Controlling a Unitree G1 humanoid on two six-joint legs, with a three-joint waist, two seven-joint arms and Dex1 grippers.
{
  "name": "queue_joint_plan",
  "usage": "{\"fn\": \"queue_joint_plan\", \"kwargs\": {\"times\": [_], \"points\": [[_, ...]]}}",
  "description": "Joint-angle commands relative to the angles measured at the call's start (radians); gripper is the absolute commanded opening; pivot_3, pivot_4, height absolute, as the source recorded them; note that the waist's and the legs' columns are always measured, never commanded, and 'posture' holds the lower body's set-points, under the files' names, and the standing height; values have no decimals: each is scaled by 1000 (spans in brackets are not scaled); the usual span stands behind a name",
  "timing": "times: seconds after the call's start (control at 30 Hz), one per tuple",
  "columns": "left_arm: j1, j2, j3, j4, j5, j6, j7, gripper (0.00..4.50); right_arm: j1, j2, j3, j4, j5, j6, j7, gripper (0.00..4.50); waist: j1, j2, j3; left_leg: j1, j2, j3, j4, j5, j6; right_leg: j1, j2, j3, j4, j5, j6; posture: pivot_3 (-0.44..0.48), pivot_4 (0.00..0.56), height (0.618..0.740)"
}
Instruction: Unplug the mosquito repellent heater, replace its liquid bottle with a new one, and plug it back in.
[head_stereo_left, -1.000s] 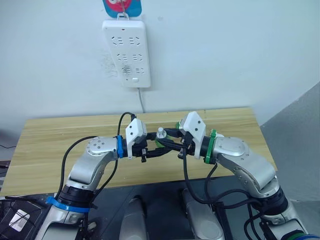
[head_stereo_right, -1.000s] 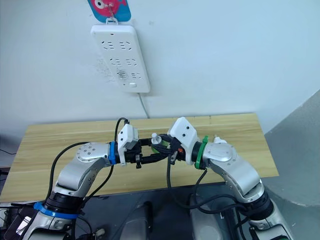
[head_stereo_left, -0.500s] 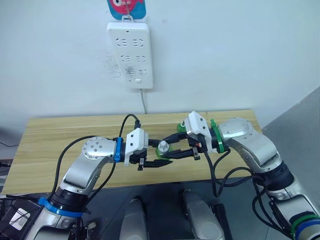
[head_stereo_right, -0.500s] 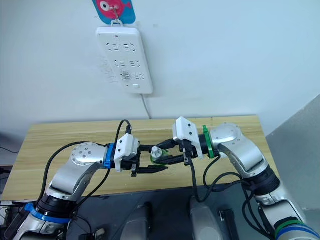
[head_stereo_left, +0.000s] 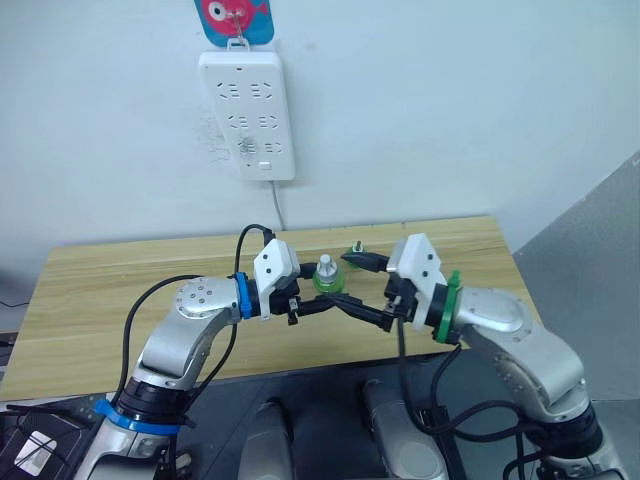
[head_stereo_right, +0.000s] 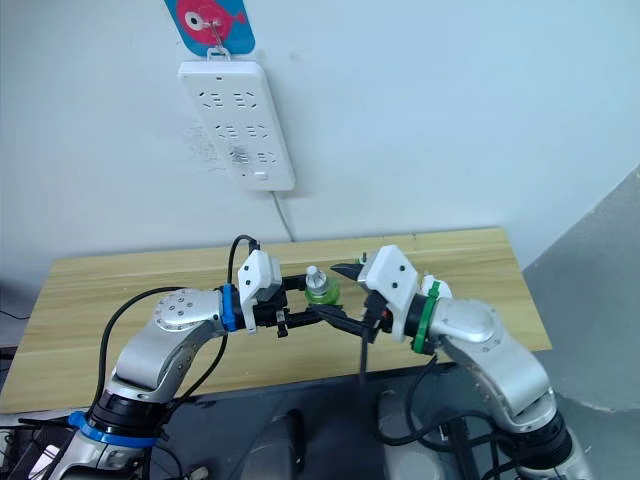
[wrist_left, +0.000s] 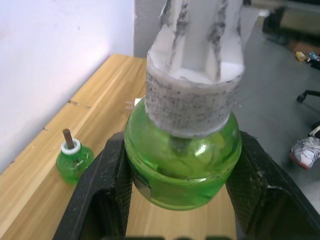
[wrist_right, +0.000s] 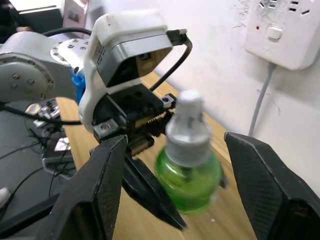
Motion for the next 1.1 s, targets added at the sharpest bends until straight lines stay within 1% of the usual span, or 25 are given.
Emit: {"fn": "queue_joint_plan", "kwargs": {"times": [0.03,0.07,0.13,0.2,0.3,0.33,0.37,0.43,0.5,0.6,0.67,0.77,0.83,0.87,0.9,0.93,1.07,1.1], "points": [[-12,-6,-1,-18,-8,-6,1,2228,-3,27,32,-5,-50,-23,-62,3240,-1,0,-4,0,0,0,0,0,0,0,0,0,0,0,0,-226,233,740],[-12,-8,-3,-20,-7,-6,1,2228,-3,33,39,2,-57,-31,-67,3240,-1,0,-5,0,0,0,0,0,0,0,0,0,0,0,0,-224,233,740],[-10,-7,-6,-27,-7,-3,1,2228,-2,41,44,11,-63,-42,-73,2862,-1,0,-5,0,0,0,0,0,0,0,0,0,0,0,0,-219,232,740],[-10,-6,-6,-32,-9,-1,0,2228,-3,44,44,18,-62,-51,-67,2297,-1,0,-5,0,0,0,0,0,0,0,0,0,0,0,0,-218,233,740],[-5,1,-6,-43,-11,3,-3,2228,-3,39,42,24,-53,-62,-49,1198,-1,0,-5,0,0,0,0,0,0,0,0,0,0,0,0,-205,232,740],[0,7,-7,-52,-15,8,-9,2228,-3,31,42,25,-45,-66,-34,1052,-1,-1,-5,0,0,0,0,0,0,0,0,0,0,0,0,-201,233,740],[7,14,-7,-64,-17,11,-14,2228,-4,14,45,26,-27,-76,8,1056,-1,-1,-5,0,0,0,0,0,0,0,0,0,0,0,0,-201,233,740],[28,40,-9,-88,-22,7,-46,2228,-24,-50,48,54,13,-143,157,1056,-1,-1,-5,0,0,0,0,0,0,0,0,0,0,0,0,-192,237,740],[45,65,-13,-105,-19,-16,-80,2228,-84,-123,45,150,53,-216,343,1056,-1,-1,-5,0,0,0,-1,0,0,0,0,0,-1,0,0,-186,238,740],[56,84,-10,-123,-23,-36,-110,2228,-206,-174,68,341,71,-312,570,1056,-3,-1,-5,1,0,1,0,0,1,1,0,0,-1,0,0,-172,240,740],[61,94,-9,-131,-26,-35,-120,2228,-258,-179,81,391,82,-307,632,1056,-3,0,-5,2,0,1,0,1,2,2,0,0,-1,1,-1,-140,240,740],[72,99,-8,-144,-25,-39,-124,2228,-269,-178,74,363,135,-246,663,1056,4,0,-5,2,1,0,-1,1,2,2,1,-1,0,0,-1,-123,242,740],[76,100,-5,-150,-23,-36,-122,2228,-267,-172,57,355,136,-246,645,1807,10,0,-5,1,1,-1,-2,1,2,1,1,-1,-1,0,-1,-127,243,740],[77,101,-3,-150,-21,-35,-119,2228,-270,-173,41,352,137,-245,636,2041,13,0,-5,1,0,-1,-2,1,2,1,1,-1,-1,0,-1,-131,239,740],[78,102,-1,-149,-19,-35,-117,2228,-274,-177,26,349,138,-244,630,2387,17,0,-5,1,1,-1,-2,0,2,1,1,-1,-1,0,-1,-134,238,740],[78,104,1,-147,-18,-36,-115,2228,-277,-183,10,345,138,-244,624,2830,20,0,-5,1,1,-1,-2,0,2,1,1,-1,-1,0,-1,-139,239,740],[84,105,9,-132,-14,-42,-102,2228,-241,-258,-66,278,139,-236,602,4249,27,0,-5,1,0,0,0,1,2,1,0,0,-1,0,0,-155,237,740],[84,102,10,-128,-13,-43,-98,2228,-225,-272,-80,251,145,-229,590,4488,28,0,-5,1,0,0,0,1,2,1,0,0,-1,0,-1,-153,236,740]]}}
